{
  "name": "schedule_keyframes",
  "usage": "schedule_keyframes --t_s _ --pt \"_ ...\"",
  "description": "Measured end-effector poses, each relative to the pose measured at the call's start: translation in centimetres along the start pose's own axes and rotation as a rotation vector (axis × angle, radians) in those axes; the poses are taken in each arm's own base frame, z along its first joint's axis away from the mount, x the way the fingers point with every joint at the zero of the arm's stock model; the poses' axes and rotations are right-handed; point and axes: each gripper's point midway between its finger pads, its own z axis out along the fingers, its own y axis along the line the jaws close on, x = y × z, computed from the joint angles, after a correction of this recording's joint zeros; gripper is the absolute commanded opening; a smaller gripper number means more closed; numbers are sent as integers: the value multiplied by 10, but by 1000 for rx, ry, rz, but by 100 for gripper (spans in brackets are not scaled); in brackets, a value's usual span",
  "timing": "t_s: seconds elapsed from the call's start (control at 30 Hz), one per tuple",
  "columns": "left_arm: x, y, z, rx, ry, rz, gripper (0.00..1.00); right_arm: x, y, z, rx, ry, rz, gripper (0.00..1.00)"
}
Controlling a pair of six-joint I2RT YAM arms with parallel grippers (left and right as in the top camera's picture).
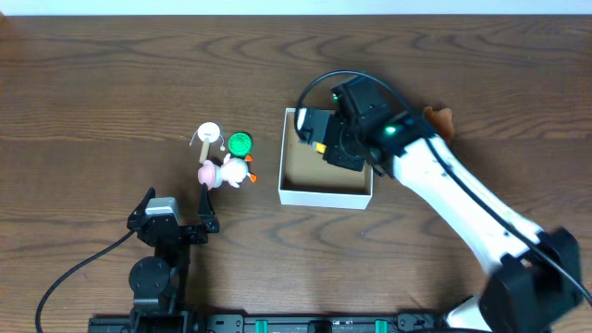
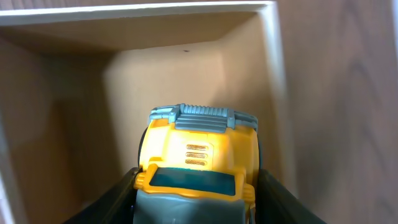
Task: Pack container
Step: 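Carry the truck left with the right gripper into the white box, then lower the truck into the box, open the right gripper, lift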
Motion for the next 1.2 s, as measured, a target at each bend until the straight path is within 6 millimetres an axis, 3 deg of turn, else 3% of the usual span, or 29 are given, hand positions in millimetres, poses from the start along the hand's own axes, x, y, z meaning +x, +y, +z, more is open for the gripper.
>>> schedule_keyframes --t_s 0.17,0.37,0.7,1.2 --pt "0 0 0 0 0 0 98 8 12 21 -64 35 16 20" --pt "0 0 0 0 -1 0 98 19 25 25 -119 86 69 20" --pt "0 0 0 0 0 0 98 6 49 25 -165 81 62 22" --pt "0 0 0 0 0 0 98 12 51 26 -163 105 54 28"
